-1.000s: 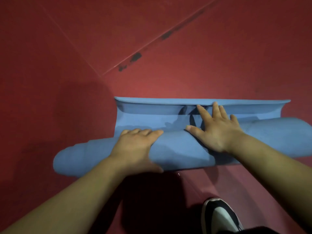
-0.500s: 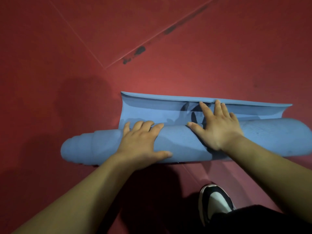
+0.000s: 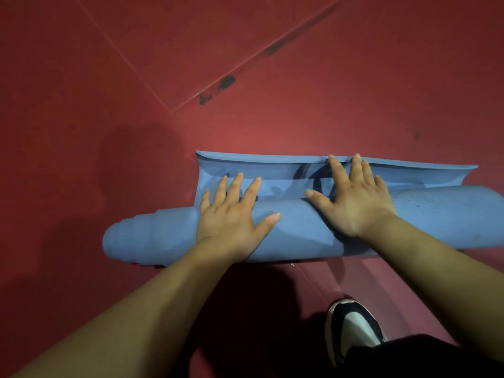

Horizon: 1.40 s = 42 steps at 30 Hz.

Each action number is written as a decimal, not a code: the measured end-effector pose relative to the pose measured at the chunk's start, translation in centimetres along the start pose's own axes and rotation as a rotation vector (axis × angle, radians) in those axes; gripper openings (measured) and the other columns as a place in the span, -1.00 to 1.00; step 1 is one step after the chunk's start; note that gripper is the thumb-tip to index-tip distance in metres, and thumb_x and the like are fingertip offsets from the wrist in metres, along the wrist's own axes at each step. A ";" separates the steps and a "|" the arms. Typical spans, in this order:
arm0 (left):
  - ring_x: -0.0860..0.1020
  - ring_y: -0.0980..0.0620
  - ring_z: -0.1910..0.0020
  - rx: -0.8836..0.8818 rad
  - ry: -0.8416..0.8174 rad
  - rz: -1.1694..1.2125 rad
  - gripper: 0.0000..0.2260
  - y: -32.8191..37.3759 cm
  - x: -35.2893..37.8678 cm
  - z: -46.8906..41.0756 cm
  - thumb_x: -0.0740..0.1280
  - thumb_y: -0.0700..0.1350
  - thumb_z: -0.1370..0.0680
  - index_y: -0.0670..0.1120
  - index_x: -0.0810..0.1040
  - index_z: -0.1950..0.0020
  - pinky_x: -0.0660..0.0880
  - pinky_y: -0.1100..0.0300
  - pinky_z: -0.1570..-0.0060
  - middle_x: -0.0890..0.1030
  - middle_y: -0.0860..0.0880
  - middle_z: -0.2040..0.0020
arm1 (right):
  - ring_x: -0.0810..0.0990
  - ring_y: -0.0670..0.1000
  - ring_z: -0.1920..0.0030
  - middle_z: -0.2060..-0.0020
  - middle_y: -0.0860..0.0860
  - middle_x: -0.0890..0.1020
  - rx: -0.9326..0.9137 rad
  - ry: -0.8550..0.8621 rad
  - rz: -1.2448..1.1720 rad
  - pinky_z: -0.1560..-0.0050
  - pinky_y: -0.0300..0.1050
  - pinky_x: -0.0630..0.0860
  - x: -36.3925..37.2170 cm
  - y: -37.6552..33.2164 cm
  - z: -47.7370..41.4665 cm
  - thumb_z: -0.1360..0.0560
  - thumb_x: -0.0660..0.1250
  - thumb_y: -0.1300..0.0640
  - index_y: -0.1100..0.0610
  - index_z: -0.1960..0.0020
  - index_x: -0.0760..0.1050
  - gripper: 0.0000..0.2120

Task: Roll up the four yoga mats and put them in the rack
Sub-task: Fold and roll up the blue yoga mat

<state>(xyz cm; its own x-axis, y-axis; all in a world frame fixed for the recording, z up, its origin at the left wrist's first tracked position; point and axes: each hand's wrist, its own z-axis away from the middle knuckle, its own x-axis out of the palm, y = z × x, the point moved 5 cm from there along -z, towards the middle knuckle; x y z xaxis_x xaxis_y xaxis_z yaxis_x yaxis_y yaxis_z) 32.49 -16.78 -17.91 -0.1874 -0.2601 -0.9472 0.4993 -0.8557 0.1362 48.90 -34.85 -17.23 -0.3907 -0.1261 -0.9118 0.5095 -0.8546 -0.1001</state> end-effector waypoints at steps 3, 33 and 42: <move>-0.13 -0.07 -0.64 -0.012 -0.064 0.026 -0.18 0.0 -0.4 -1.0 -0.13 0.57 -0.44 0.23 -0.12 -0.63 -0.08 -0.21 -0.57 -0.09 0.00 -0.68 | -0.11 0.22 -0.63 -0.62 0.26 -0.10 0.005 0.002 0.006 -0.58 0.23 0.01 -0.2 -0.2 -0.3 -0.43 -0.16 -0.58 -0.06 -0.64 -0.25 -0.04; -0.31 -0.18 -0.61 -0.078 -0.020 -0.004 -0.22 1.0 -1.8 -5.4 -0.18 0.53 -0.50 0.21 -0.19 -0.64 -0.28 -0.34 -0.50 -0.19 -0.05 -0.67 | -0.03 0.21 -0.63 -0.63 0.24 -0.02 0.043 0.037 0.005 -0.57 0.19 0.01 -1.7 -0.2 -2.6 -0.43 -0.19 -0.55 -0.02 -0.65 -0.15 -0.05; 0.32 -0.24 -0.47 -0.023 0.055 -0.094 -0.35 1.2 -2.9 -7.3 -0.10 0.39 -0.57 0.04 0.33 -0.49 -0.12 -0.44 -0.48 0.53 -0.10 -0.34 | 0.05 0.15 -0.62 -0.63 0.15 0.08 0.007 0.075 0.017 -0.57 0.18 0.06 -1.8 -0.4 -3.2 -0.48 -0.16 -0.53 0.00 -0.65 -0.06 -0.09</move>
<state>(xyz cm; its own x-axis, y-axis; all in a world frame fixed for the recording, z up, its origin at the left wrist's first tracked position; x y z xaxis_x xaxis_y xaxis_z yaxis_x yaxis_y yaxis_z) 39.79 -13.78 -17.07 -0.1877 -0.1538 -0.9701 0.5009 -0.8646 0.0402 51.91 -32.69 -16.80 -0.3231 -0.1024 -0.9408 0.5103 -0.8561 -0.0821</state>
